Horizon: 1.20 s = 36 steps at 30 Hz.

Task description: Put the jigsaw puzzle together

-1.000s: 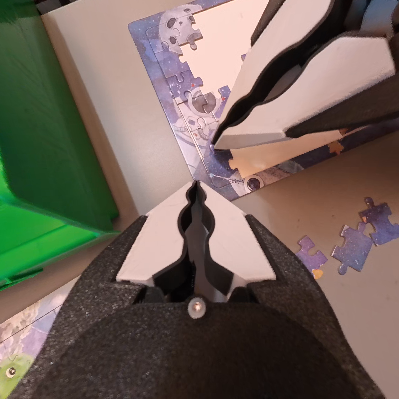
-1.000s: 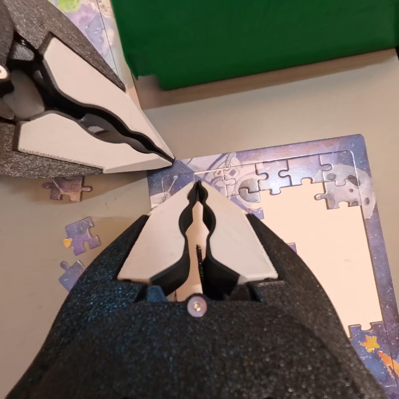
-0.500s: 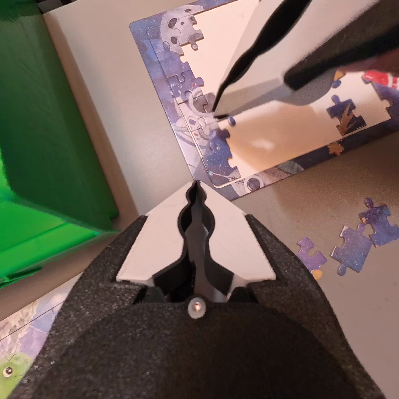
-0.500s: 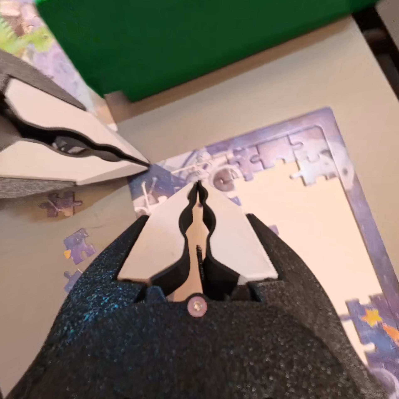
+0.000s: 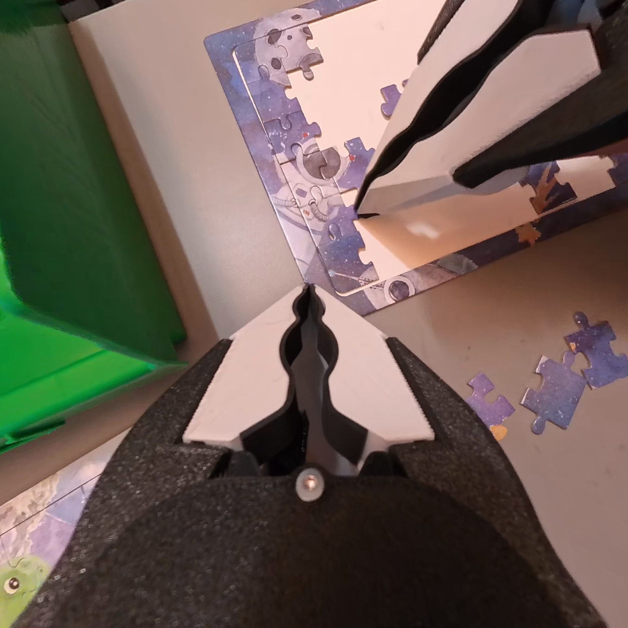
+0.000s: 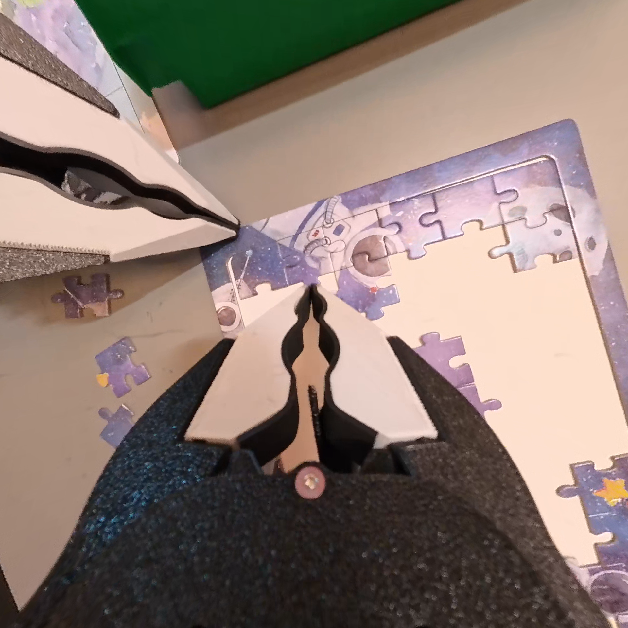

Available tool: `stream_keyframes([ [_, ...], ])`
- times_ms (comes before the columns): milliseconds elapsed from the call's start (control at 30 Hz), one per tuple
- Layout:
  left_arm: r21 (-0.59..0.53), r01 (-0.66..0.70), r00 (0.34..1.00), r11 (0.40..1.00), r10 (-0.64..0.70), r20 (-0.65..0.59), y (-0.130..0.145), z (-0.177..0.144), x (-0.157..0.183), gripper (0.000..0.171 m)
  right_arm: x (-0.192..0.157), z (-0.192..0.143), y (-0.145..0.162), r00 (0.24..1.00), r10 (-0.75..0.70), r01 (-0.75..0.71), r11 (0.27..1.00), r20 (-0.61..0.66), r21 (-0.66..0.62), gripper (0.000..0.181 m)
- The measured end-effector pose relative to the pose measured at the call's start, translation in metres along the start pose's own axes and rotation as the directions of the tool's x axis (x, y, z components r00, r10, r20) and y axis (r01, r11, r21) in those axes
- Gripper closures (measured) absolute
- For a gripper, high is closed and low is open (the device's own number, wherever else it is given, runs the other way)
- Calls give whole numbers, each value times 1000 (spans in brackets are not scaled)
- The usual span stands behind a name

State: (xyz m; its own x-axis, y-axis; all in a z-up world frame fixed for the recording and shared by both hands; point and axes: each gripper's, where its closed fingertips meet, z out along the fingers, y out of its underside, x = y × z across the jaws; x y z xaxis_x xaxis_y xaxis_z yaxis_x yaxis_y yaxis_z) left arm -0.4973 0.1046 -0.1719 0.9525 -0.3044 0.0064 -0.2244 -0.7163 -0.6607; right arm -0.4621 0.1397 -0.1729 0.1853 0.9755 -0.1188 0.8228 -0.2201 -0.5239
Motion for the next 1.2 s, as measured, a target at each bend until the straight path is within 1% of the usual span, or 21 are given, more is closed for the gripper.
stream_keyframes([
  [167, -25, 4, 1000, 1000, -4, 10, -2, -2, -2, 171, 0, -2, -2, 999, 23, -24, 999, 23, 22, 181],
  [233, 14, -37, 998, 999, 37, 42, -14, -8, -2, 171, -1, -1, -2, 999, 18, -19, 1000, 31, 19, 181],
  [267, 19, -40, 999, 999, 39, 26, -19, -9, 3, 171, 0, 0, -2, 1000, 10, -10, 1000, 25, 21, 181],
  [300, 1, -36, 999, 999, 36, 0, -19, -8, 10, 171, 0, 1, -3, 1000, 6, -7, 1000, 22, 28, 181],
  [367, -15, -55, 998, 998, 55, 1, -20, -2, 14, 171, 0, 1, -3, 999, 13, -14, 1000, 29, 28, 181],
  [433, -59, -43, 999, 997, 43, -7, -13, 7, 16, 171, 0, 1, -3, 999, 20, -21, 999, 42, 27, 181],
  [533, -41, 3, 999, 999, -4, -34, -13, 10, 20, 171, 0, 1, -3, 998, 36, -38, 999, 55, 29, 181],
  [633, -83, -4, 1000, 997, 4, -6, -8, 6, 16, 171, 0, 1, -2, 997, 51, -53, 998, 66, 31, 181],
  [800, -87, 5, 1000, 996, -4, 7, -7, 5, 16, 171, 0, 1, -2, 994, 66, -69, 997, 84, 38, 181],
  [867, -75, 21, 1000, 997, -19, 24, -9, 2, 12, 171, 3, -2, -3, 998, 31, -33, 999, 45, 37, 181],
  [933, -49, 58, 998, 997, -56, 37, -12, -3, 4, 171, -7, -13, -16, 998, -13, 5, 992, 64, 123, 181],
  [967, -51, 79, 997, 996, -77, 26, -10, -5, 2, 171, -10, -15, -17, 997, -17, 8, 992, 70, 129, 181],
  [1067, -74, 103, 995, 992, -104, -13, -3, -3, 4, 171, -15, -9, -7, 996, -42, 37, 997, 76, 69, 181],
  [1133, -76, 92, 995, 993, -94, -14, -1, -1, 6, 171, -16, -3, -6, 996, -45, 39, 996, 76, 76, 181],
  [1200, -73, 87, 996, 993, -88, -10, -1, -1, 7, 171, -15, -3, -13, 997, -49, 42, 991, 55, 124, 181],
])
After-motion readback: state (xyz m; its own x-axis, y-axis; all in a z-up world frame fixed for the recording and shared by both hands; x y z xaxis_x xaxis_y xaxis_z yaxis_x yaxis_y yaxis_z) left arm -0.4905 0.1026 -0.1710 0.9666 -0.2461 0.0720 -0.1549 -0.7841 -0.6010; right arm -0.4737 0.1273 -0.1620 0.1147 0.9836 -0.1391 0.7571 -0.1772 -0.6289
